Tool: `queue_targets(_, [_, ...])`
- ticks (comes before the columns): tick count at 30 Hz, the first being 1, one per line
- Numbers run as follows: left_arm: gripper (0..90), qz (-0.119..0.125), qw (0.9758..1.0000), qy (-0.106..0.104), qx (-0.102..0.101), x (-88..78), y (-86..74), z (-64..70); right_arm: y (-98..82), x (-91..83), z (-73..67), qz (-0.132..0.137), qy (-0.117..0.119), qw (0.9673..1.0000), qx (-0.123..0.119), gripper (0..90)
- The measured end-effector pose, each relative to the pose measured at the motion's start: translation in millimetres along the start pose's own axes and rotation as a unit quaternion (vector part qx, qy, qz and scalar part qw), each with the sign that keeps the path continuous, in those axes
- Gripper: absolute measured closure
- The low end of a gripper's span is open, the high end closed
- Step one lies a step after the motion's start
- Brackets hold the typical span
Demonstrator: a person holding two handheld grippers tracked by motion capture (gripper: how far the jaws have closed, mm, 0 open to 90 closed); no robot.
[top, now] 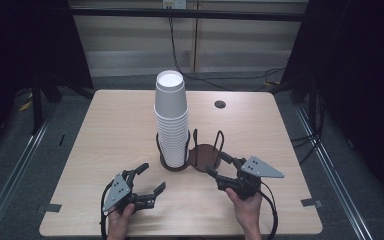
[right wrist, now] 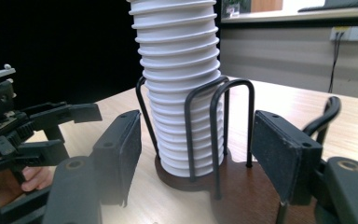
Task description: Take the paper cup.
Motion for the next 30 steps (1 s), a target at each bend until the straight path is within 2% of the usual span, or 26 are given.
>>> queue_targets(2, [15.5,0.0,1.0,0.0,-0.002,0.0,-0.1,0.3,4.7,2.8,-0.6,-0.014,0.005,0.9999,-0.003,33.5])
queue_targets(5, [15.5,0.0,1.0,0.0,-0.002,0.0,-0.1,0.2,10.8,7.3,-1.3,-0.032,0.015,0.9994,0.005,33.5])
queue_targets(8, [15.5,-0.001,1.0,0.0,0.004,0.0,0.2,-0.5,16.3,9.5,-3.3,-0.02,0.032,0.9993,0.007,33.4])
queue_targets(10, [15.5,0.0,1.0,0.0,0.003,0.0,0.1,-0.5,20.1,11.5,-4.5,-0.022,0.033,0.9992,0.003,31.8])
queue_targets(15, [15.5,0.0,1.0,0.0,0.003,0.0,0.1,-0.5,31.8,17.8,-6.5,-0.018,0.058,0.9981,0.013,32.4])
queue_targets(19, [15.5,0.0,1.0,0.0,0.003,0.0,0.1,-0.4,42.0,22.7,-8.0,-0.023,0.074,0.997,0.009,32.5])
queue_targets(27, [15.5,0.0,1.0,0.0,0.003,0.0,0.2,-0.5,58.3,29.5,-7.9,-0.022,0.073,0.9971,-0.003,33.9])
queue_targets(30, [15.5,0.0,1.0,0.0,0.002,0.0,0.1,-0.2,64.1,32.8,-7.1,-0.024,0.076,0.9968,-0.001,30.2])
Point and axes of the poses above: each handheld gripper's, and its own axes: x roughly forward along the jaws, y roughly out of its top, z roughly to its right, the point moved 2 cm from there along x, roughly forward along the jaws, and after that the axes turned 1 degree about y, right-handed, at the moved point
